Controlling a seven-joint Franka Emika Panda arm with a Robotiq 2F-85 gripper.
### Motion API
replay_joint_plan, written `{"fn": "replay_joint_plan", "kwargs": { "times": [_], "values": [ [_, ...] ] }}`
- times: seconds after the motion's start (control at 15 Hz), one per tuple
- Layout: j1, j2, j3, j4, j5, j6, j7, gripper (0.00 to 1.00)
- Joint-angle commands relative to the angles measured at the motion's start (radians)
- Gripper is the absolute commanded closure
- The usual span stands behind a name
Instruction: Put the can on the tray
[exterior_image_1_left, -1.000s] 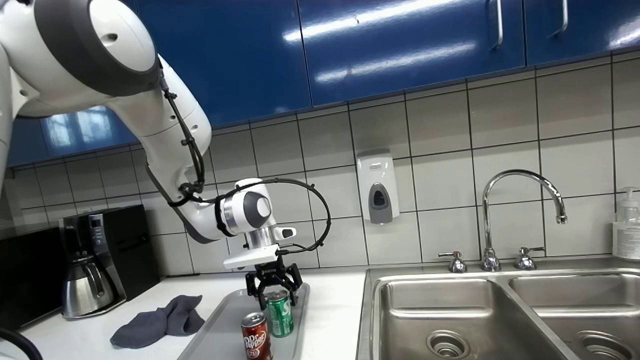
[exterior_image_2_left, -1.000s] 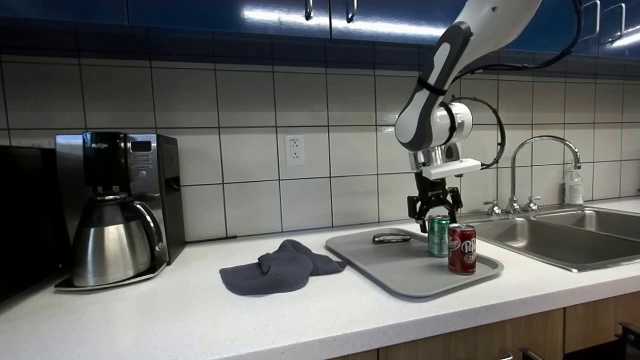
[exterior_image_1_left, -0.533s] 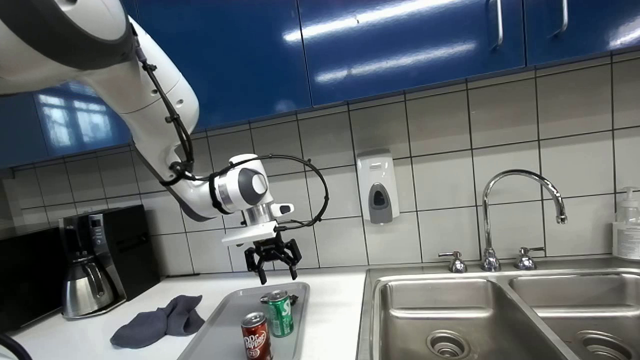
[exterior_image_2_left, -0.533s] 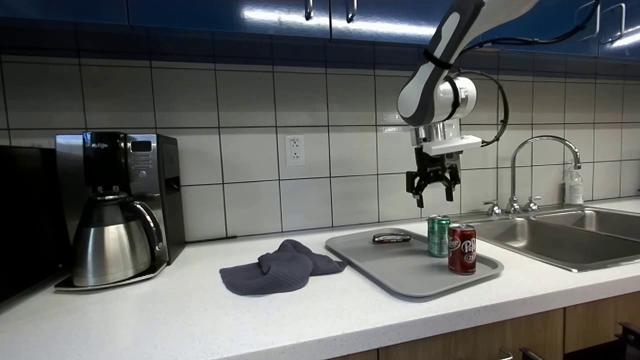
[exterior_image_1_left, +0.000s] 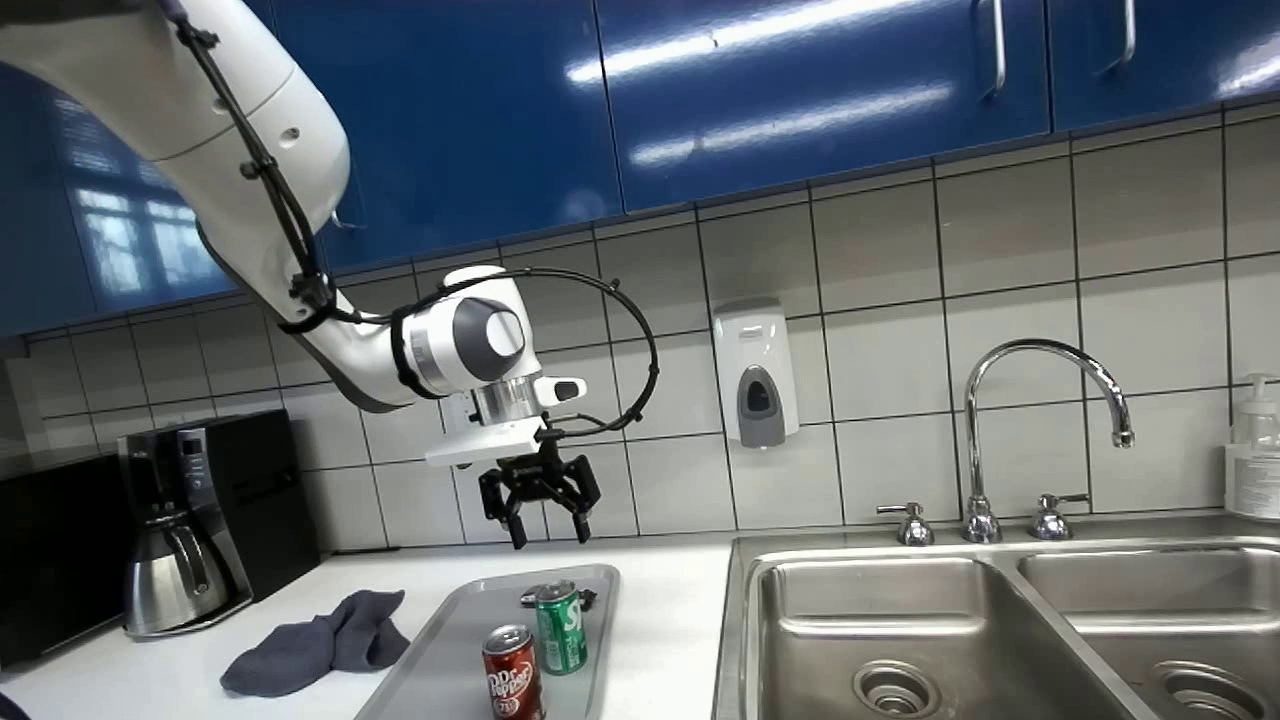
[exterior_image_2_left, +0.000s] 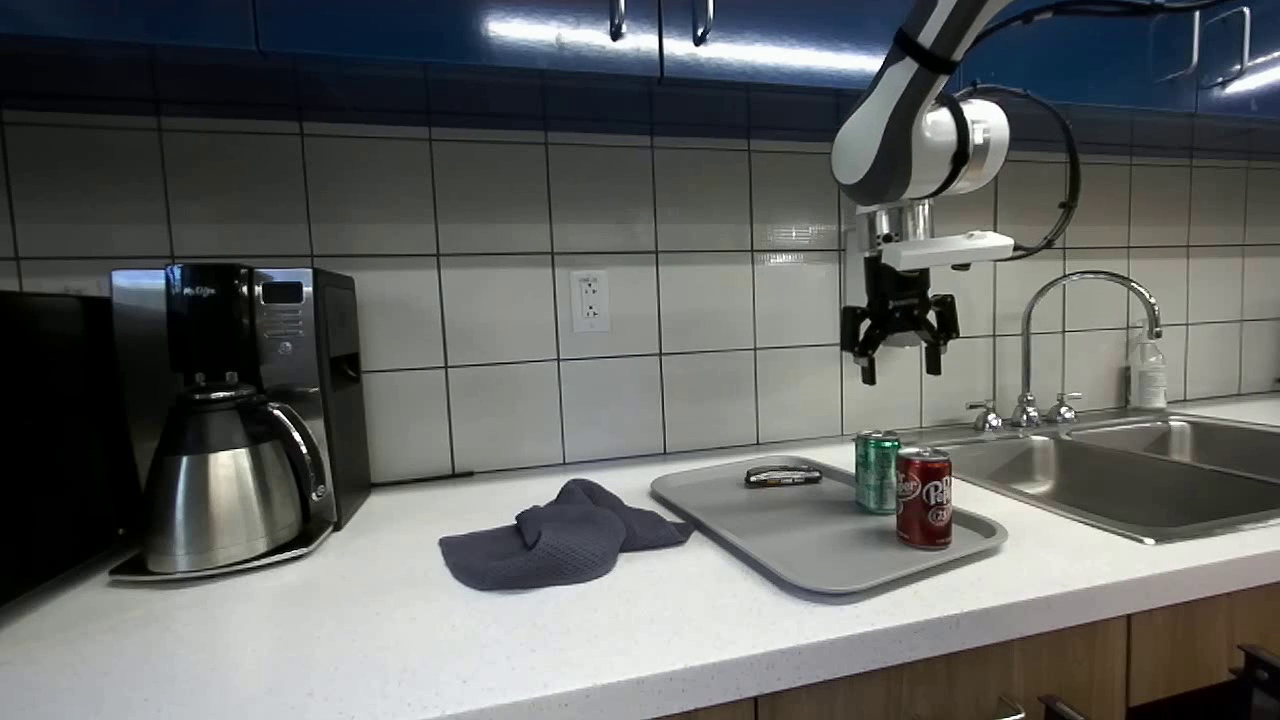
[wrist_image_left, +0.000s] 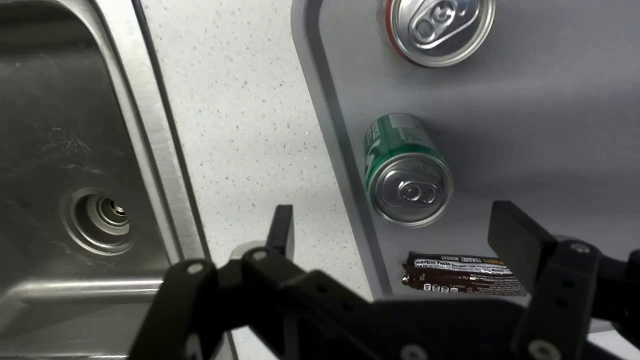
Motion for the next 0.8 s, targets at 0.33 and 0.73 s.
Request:
{"fn": "replay_joint_plan", "kwargs": {
  "times": [0.33, 0.73],
  "values": [
    [-0.049, -0.336, -0.024, -0.247, 0.012, -0.053, -0.051, 0.0],
    [-0.072, -0.394, -0.027, -0.268, 0.006, -0.088, -0.037, 0.0]
  ]
}}
